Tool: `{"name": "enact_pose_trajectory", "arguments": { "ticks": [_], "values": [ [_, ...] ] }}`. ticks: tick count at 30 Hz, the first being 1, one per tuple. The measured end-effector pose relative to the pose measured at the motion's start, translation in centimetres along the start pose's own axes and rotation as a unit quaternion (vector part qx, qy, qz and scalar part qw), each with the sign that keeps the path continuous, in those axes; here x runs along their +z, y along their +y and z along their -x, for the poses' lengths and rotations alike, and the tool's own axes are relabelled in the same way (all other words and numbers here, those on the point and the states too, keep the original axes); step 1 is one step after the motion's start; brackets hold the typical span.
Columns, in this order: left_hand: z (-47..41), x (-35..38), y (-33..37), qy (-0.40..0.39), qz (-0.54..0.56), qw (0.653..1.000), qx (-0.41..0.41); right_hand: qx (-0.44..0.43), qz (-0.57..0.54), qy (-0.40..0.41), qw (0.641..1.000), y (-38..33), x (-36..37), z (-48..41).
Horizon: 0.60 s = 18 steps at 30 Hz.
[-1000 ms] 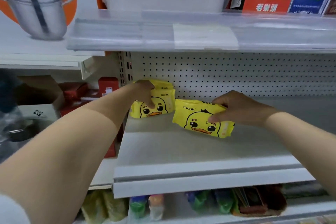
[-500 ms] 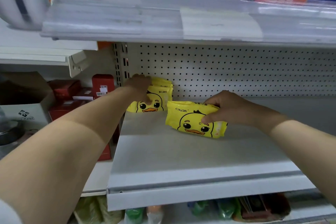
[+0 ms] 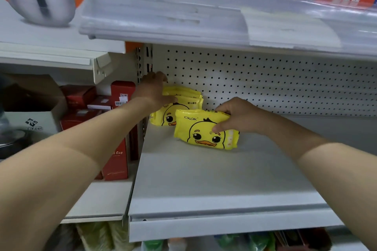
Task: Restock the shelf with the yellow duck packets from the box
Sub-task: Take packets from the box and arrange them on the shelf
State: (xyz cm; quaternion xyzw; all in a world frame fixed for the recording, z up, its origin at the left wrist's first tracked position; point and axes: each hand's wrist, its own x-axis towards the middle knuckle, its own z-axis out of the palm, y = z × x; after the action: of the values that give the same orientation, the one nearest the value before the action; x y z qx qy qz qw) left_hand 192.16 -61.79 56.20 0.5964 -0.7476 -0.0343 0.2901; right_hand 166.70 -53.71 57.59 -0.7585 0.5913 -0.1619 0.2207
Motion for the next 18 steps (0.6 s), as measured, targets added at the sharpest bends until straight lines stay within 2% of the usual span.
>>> {"name": "enact_pose_trajectory", "arguments": {
  "ticks": [7, 11, 16, 18],
  "values": [
    [3.0, -3.2, -2.3, 0.08, -0.005, 0.997, -0.005, -0.024, 0.052, -0.01, 0.998, -3.4, 2.2, -5.0],
    [5.4, -3.5, -2.5, 0.06, -0.003, 0.998, -0.003, -0.031, 0.085, 0.007, 0.996, -4.5, 3.9, -7.4],
    [7.6, -3.2, -2.1, 0.032, -0.006, 0.999, -0.014, -0.001, 0.221, 0.184, 0.958, -4.8, 5.8, -8.2],
    [8.5, -3.1, -1.9, 0.024, 0.0, 1.0, -0.02, 0.026, 0.266, 0.21, 0.94, -5.1, 6.6, -7.7]
  ]
}}
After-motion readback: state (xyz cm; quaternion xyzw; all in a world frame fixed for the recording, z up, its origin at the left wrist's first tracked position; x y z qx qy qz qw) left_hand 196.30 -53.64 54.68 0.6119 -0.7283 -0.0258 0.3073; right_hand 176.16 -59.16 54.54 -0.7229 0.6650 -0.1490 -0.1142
